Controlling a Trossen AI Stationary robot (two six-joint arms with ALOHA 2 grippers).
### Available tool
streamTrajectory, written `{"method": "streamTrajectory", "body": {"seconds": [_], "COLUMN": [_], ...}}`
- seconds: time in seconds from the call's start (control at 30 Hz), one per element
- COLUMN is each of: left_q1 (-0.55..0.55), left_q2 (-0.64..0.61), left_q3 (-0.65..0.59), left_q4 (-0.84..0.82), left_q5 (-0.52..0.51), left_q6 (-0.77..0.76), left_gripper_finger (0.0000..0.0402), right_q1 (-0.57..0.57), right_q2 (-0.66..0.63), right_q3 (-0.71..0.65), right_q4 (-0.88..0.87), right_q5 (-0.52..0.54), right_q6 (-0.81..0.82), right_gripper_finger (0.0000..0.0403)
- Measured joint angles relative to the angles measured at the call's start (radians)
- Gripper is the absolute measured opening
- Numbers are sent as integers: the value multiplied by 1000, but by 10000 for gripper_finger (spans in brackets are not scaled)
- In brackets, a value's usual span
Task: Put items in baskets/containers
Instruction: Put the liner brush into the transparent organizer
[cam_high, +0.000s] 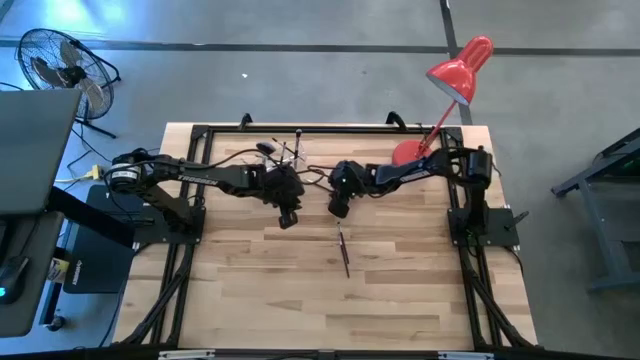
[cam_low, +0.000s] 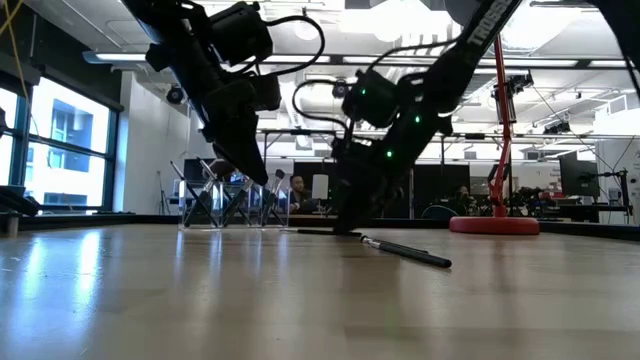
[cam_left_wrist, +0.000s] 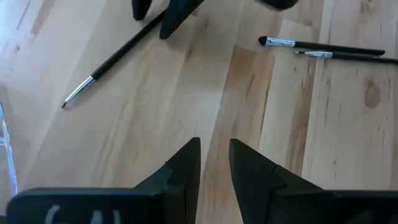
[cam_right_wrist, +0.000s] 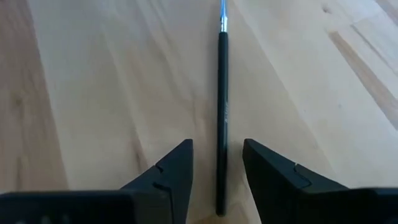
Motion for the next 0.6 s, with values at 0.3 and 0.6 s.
{"method": "streamTrajectory", "body": {"seconds": [0.3, 0.6], "left_q1": [0, 0], "left_q2": [0, 0], "left_q3": [0, 0], "left_q4": [0, -11], "left_q5": [-19, -25], "left_q6": [26, 55], "left_gripper_finger": [83, 83], "right_q1": [35, 127], "right_q2": [60, 60], "right_q3": [8, -2], "right_q4": [-81, -66], "right_q5": [10, -17], "right_q6": [-67, -140], "right_gripper_finger": [64, 8]}}
